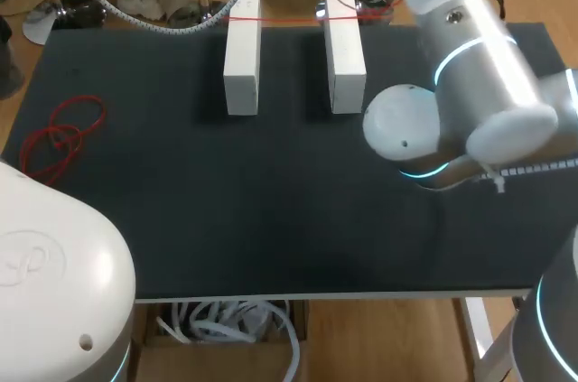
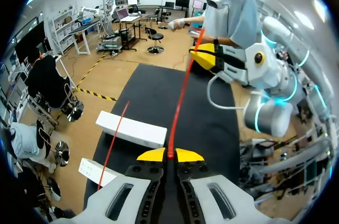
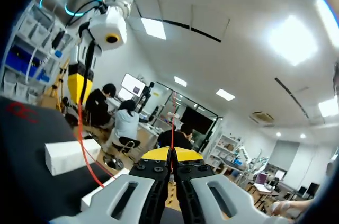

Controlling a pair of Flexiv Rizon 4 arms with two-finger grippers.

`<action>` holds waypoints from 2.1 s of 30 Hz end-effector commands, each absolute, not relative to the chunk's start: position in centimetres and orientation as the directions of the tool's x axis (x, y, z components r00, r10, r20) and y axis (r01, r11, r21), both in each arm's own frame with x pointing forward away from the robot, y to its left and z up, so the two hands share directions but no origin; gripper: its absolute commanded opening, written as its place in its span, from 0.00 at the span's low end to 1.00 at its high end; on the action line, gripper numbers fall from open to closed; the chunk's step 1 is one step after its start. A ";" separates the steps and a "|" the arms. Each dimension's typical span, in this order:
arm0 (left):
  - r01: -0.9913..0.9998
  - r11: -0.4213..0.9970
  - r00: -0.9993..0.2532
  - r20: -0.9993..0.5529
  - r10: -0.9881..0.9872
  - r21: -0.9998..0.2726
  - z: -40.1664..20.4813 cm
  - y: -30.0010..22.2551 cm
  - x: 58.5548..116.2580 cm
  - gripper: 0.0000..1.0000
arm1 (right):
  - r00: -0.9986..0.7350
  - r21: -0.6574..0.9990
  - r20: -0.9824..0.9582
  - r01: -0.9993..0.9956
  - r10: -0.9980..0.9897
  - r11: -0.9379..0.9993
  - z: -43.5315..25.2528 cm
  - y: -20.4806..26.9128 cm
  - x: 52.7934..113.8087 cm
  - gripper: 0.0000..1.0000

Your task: Grab the tape and strap the tape.

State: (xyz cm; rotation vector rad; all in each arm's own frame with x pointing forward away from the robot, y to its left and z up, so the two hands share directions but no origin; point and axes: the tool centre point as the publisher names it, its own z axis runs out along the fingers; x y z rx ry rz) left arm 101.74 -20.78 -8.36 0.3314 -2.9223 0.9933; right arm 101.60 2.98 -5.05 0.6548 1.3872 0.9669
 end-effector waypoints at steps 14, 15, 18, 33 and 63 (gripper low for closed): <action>-0.214 0.772 -0.976 0.102 -0.191 -0.598 -8.4 -20.7 101.6 0.00 | 0.009 0.834 -0.543 -0.112 0.840 0.541 -4.5 4.5 102.5 0.00; -0.214 0.772 -0.976 0.102 -0.191 -0.598 -8.4 -20.7 101.6 0.00 | 0.009 0.834 -0.543 -0.112 0.840 0.541 -4.5 4.5 102.5 0.00; -0.214 0.772 -0.976 0.102 -0.191 -0.598 -8.4 -20.7 101.6 0.00 | 0.009 0.834 -0.543 -0.112 0.840 0.541 -4.5 4.5 102.5 0.00; -0.214 0.772 -0.976 0.102 -0.191 -0.598 -8.4 -20.7 101.6 0.00 | 0.042 0.548 -0.826 -0.176 0.563 0.818 -4.0 5.7 102.6 0.00; -0.214 0.772 -0.976 0.102 -0.191 -0.598 -8.4 -20.7 101.6 0.00 | 0.122 0.045 -0.991 -0.014 0.046 0.999 -2.9 7.8 103.1 0.00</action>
